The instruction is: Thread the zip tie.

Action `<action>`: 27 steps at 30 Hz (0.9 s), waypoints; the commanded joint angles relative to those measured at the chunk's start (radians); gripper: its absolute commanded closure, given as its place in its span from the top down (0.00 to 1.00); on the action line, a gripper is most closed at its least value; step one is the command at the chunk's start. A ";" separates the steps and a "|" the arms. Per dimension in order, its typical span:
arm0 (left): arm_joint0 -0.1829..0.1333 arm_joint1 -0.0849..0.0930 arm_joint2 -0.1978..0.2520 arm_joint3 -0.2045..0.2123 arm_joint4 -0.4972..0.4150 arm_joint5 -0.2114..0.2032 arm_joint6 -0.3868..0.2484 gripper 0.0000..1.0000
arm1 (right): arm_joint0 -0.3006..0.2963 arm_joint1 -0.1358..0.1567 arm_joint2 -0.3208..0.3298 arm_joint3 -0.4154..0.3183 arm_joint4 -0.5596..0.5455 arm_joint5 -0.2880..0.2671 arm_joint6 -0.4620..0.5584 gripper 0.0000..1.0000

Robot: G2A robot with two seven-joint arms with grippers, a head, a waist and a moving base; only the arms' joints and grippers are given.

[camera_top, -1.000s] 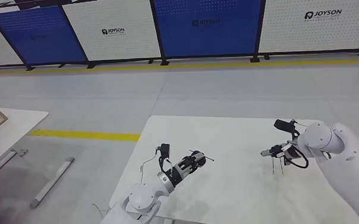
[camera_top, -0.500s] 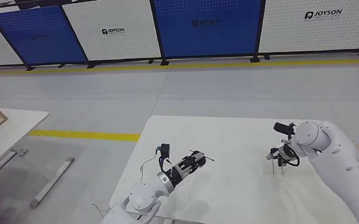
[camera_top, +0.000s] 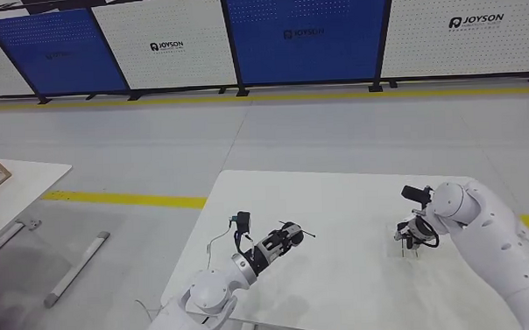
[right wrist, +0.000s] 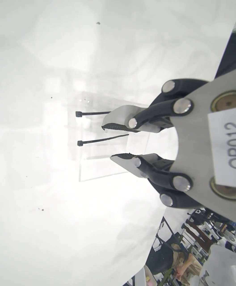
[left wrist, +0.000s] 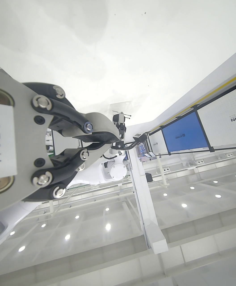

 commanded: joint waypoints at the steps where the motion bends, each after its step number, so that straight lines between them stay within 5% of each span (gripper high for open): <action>1: 0.000 0.000 0.000 0.000 0.000 0.000 0.000 0.00 | 0.005 -0.006 -0.003 0.018 0.005 -0.007 -0.004 0.24; 15: 0.000 0.000 0.000 0.000 0.000 0.000 0.000 0.00 | 0.047 -0.049 -0.041 0.105 -0.001 -0.006 -0.027 0.24; 18: 0.000 0.000 0.000 0.000 0.000 0.000 0.000 0.00 | 0.054 -0.058 -0.046 0.125 0.001 -0.011 -0.028 0.20; 22: 0.000 0.000 0.000 0.000 0.000 0.000 0.000 0.00 | 0.063 -0.068 -0.050 0.148 0.001 -0.018 -0.029 0.00; 27: 0.000 0.000 0.000 0.000 0.000 0.000 0.000 0.00 | 0.070 -0.074 -0.051 0.163 -0.003 -0.031 -0.031 0.00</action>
